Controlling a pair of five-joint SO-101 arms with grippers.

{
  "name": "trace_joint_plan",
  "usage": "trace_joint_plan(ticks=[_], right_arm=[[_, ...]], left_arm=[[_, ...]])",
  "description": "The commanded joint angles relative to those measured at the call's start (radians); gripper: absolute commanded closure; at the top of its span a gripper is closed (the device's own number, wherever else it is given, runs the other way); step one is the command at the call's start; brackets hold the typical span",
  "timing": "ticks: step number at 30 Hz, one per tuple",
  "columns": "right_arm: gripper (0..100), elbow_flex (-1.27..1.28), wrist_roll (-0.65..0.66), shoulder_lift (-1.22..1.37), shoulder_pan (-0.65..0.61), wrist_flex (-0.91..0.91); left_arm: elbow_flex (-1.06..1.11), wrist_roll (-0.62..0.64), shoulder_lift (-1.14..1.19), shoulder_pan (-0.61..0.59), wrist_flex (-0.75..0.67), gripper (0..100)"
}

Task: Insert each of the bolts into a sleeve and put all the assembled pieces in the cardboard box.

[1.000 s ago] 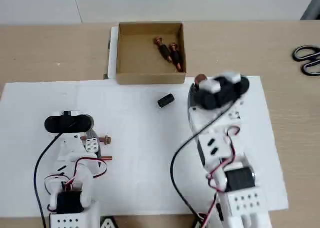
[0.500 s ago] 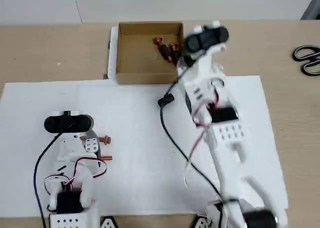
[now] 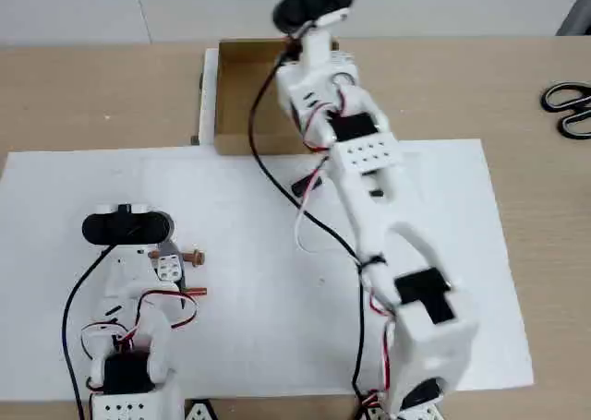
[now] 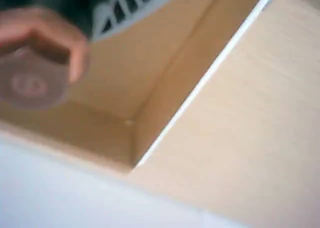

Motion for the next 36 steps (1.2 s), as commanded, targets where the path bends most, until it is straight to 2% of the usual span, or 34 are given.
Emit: trace_joint_plan(ticks=[1,6,10,16,18,27,36], right_arm=[[99.4,-0.129,-0.005,0.058,-0.013,0.007],[99.1,-0.138,0.064,0.131,-0.025,0.01],[98.1,-0.14,0.141,0.153,-0.044,0.058],[78.1,-0.143,0.16,0.153,-0.058,0.2],[74.5,-0.143,0.157,0.142,-0.058,0.237],[74.6,-0.143,0.155,-0.127,-0.025,0.43],[74.6,-0.14,0.152,-0.191,0.061,0.855]], left_arm=[[-0.028,-0.006,-0.008,-0.005,0.038,99],[-0.071,-0.002,-0.008,-0.006,0.124,99],[-0.084,0.0,-0.008,-0.006,0.13,99],[-0.084,0.0,-0.008,-0.006,0.13,99],[-0.084,0.0,-0.008,-0.006,0.132,99],[-0.085,0.002,-0.008,-0.006,0.132,99],[-0.124,0.034,-0.009,-0.006,0.132,99]])
